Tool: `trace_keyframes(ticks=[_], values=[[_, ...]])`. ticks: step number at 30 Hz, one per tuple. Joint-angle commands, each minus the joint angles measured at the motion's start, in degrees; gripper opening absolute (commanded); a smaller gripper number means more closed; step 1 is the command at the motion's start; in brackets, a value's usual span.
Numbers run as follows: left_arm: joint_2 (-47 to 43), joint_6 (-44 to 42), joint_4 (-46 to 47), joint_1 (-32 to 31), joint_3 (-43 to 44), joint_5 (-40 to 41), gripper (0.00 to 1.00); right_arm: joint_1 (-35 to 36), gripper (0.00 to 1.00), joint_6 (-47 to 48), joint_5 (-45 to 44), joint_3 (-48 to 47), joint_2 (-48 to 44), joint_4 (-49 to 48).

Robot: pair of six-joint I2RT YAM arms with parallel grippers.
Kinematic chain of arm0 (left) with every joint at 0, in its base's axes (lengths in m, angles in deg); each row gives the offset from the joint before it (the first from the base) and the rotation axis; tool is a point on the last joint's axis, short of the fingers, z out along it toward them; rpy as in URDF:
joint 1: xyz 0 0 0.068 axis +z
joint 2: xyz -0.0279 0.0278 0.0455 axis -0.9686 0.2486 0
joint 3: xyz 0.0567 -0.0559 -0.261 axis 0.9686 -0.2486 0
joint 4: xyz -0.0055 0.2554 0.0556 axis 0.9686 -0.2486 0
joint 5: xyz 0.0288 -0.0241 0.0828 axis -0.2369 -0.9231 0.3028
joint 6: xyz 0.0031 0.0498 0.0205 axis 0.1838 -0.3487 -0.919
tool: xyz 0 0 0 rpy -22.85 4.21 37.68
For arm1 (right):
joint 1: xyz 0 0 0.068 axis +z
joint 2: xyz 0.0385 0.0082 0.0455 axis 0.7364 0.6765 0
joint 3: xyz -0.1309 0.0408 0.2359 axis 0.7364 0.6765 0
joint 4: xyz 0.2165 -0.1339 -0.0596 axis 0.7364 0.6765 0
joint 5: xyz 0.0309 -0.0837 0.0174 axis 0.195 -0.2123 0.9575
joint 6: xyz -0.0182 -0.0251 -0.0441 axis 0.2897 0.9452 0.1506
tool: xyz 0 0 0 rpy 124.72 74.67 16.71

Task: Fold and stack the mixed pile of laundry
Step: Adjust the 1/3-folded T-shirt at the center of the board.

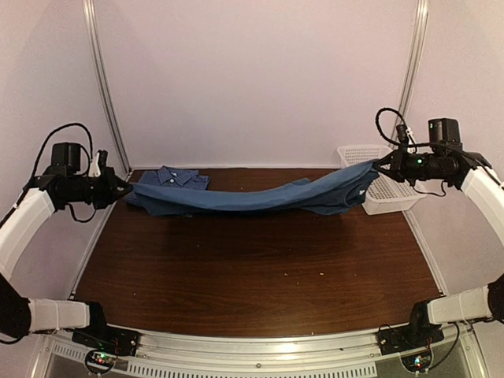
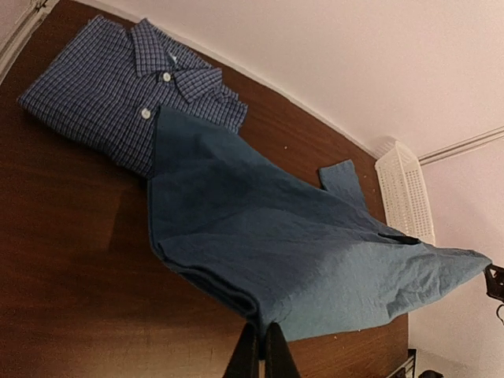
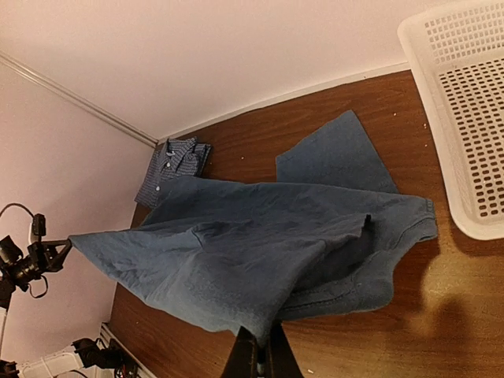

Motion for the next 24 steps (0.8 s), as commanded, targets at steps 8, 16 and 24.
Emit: trace_keyframes(ticks=[8, 16, 24], values=[[-16.2, 2.5, -9.5, -0.1, -28.4, 3.8, 0.00, 0.1, 0.00, -8.1, -1.5, 38.3, -20.7, -2.6], [-13.9, 8.0, -15.1, -0.4, -32.7, 10.5, 0.00, 0.1, 0.00, -11.6, -6.7, 49.7, -25.6, -2.1], [-15.9, 10.6, -19.6, -0.5, -33.7, 12.6, 0.00, 0.2, 0.00, -13.8, -7.4, 54.4, -30.6, 1.7]])
